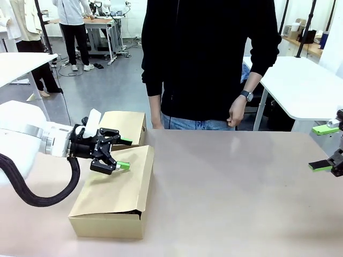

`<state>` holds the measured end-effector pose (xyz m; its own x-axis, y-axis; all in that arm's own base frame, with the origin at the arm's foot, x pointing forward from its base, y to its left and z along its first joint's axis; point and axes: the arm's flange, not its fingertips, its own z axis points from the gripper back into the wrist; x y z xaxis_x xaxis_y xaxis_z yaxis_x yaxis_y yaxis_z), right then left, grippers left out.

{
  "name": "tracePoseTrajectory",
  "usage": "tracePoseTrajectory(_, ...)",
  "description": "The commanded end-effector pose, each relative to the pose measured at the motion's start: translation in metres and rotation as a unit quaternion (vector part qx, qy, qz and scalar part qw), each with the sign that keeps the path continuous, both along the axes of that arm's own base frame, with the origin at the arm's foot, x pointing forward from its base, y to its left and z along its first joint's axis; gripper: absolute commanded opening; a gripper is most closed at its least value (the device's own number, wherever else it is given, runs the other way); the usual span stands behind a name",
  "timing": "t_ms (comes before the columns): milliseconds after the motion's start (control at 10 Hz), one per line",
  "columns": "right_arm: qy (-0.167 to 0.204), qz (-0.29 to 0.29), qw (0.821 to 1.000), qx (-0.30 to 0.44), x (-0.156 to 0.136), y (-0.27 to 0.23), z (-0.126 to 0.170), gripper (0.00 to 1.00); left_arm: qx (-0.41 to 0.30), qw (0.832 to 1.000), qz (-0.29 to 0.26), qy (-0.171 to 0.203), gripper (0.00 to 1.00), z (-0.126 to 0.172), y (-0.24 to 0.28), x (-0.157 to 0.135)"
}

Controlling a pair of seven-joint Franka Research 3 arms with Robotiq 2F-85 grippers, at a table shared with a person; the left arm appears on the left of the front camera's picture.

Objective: Place items inside the box.
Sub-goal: Close the lid of the Mailer Box closest to the robot.

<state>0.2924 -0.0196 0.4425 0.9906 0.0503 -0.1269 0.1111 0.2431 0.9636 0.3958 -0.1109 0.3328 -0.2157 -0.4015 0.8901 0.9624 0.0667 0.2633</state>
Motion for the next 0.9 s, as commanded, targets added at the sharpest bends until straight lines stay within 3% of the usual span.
tracePoseTrajectory(0, 0.005, -0.003, 1.0, 0.009, 0.0, 0.0, 0.005, 1.0, 0.023, 0.999, -0.032, -0.029, 1.0, -0.084, 0.014, -0.074)
tracePoseTrajectory(500, 0.005, -0.003, 1.0, 0.009, 0.0, 0.0, 0.005, 1.0, 0.046, 0.998, -0.044, 0.016, 1.0, -0.096, 0.015, -0.076)
tracePoseTrajectory(700, 0.005, -0.003, 1.0, 0.009, 0.0, 0.0, 0.005, 1.0, 0.012, 0.999, -0.016, 0.025, 1.0, -0.081, 0.019, -0.071)
tracePoseTrajectory(800, 0.005, -0.003, 1.0, 0.009, 0.0, 0.0, 0.005, 1.0, -0.043, 0.998, 0.015, 0.037, 1.0, -0.063, 0.026, -0.066)
